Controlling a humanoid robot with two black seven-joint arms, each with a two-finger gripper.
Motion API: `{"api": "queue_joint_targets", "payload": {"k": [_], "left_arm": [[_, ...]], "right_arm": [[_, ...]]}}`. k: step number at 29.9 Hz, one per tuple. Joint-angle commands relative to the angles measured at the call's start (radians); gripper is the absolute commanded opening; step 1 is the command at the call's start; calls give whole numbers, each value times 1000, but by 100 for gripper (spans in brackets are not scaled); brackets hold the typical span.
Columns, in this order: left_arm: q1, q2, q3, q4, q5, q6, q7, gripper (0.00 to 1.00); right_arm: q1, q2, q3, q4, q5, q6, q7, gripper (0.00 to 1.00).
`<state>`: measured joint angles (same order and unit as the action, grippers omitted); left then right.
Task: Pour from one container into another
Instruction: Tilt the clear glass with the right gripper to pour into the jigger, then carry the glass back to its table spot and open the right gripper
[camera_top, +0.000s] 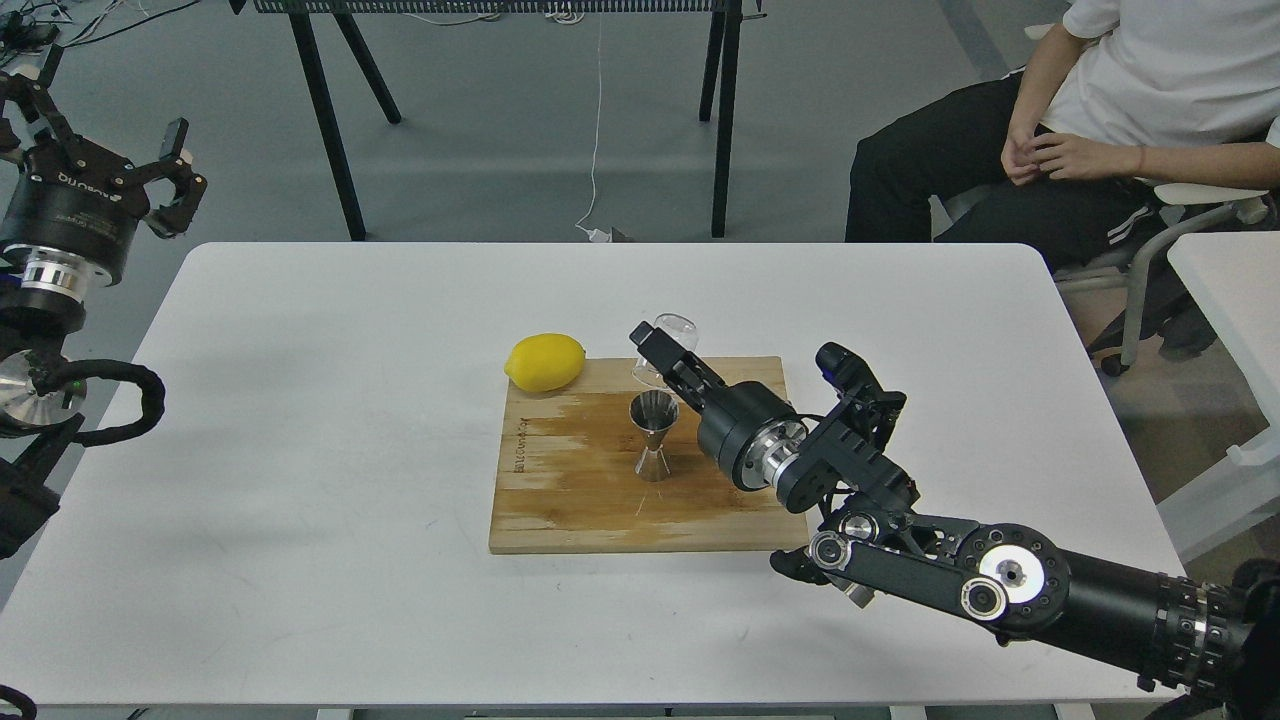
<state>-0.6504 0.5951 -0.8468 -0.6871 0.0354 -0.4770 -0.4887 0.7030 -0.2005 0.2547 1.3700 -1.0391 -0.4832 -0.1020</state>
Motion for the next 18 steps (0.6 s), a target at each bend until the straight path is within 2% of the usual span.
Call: {"api": "queue_joint_targets", "payload": {"k": [1, 5, 18], "left_arm": [[0, 2, 0, 0, 0, 0, 0, 100], [0, 2, 0, 0, 0, 0, 0, 100], [0, 14, 0, 0, 0, -2, 0, 100]], "right_arm": [[15, -7, -28, 0, -6, 0, 7, 23], [15, -19, -35, 0, -15, 0, 41, 23], [-6, -80, 0, 21, 40, -3, 42, 24]]}}
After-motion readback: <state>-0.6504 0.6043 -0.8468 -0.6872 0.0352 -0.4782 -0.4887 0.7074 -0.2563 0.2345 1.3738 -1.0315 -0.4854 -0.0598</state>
